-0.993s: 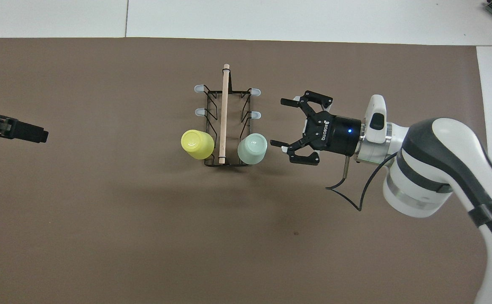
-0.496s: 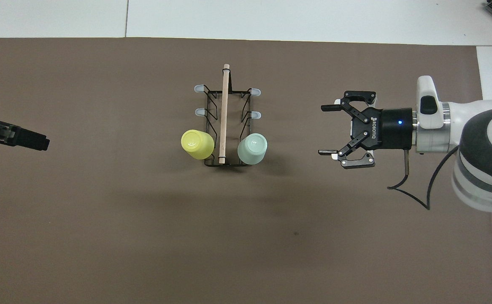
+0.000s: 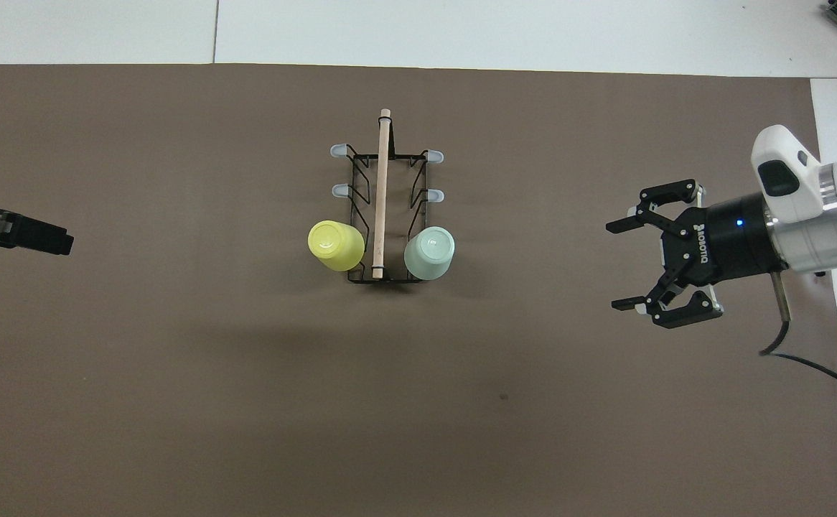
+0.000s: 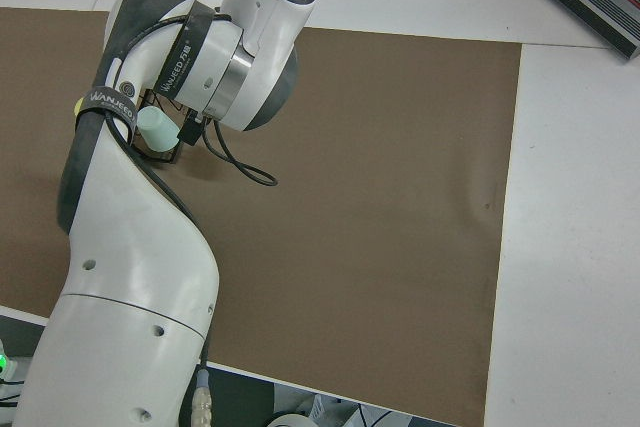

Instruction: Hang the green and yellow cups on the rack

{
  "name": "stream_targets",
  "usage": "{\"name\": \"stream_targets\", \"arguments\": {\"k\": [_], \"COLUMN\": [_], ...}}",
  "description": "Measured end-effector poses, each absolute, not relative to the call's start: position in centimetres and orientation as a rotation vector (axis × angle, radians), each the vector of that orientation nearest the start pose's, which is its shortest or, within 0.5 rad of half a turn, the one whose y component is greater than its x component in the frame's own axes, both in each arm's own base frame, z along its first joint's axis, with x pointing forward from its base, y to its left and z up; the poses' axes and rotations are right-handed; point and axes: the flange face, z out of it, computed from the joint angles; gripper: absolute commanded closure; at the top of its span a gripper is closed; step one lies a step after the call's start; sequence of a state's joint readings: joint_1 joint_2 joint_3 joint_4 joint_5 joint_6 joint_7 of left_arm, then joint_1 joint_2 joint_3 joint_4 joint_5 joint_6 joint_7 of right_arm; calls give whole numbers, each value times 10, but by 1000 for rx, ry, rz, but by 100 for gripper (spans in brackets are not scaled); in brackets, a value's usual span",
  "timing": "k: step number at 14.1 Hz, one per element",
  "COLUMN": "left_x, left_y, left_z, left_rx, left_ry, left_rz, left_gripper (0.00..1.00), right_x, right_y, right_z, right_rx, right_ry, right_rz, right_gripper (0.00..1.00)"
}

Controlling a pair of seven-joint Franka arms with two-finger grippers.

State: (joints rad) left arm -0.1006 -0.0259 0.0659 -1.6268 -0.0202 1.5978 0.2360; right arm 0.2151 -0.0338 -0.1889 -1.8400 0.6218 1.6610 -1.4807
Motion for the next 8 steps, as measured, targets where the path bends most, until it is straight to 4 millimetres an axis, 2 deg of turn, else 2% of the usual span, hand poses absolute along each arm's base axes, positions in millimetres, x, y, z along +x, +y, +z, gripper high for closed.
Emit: {"name": "stream_targets", "arguments": {"k": [4,6,8], "left_x": [548,548,548], "left_y": [-21,-20,-20], "left_z": [615,615,615], "left_rx": [-3135,-3136,-3136], "left_ry": [424,419,417], "left_rz": [2,2,2], "left_gripper": [0,0,0], "right_x": [538,538,539], "right_y": [62,55,43], "right_z": [530,531,531], "right_rx": [-2187,-2319,-2478], "right_ry": [-1544,-1419,-1212], "right_rz": [-187,-116,-42], "right_gripper": [0,0,0]}}
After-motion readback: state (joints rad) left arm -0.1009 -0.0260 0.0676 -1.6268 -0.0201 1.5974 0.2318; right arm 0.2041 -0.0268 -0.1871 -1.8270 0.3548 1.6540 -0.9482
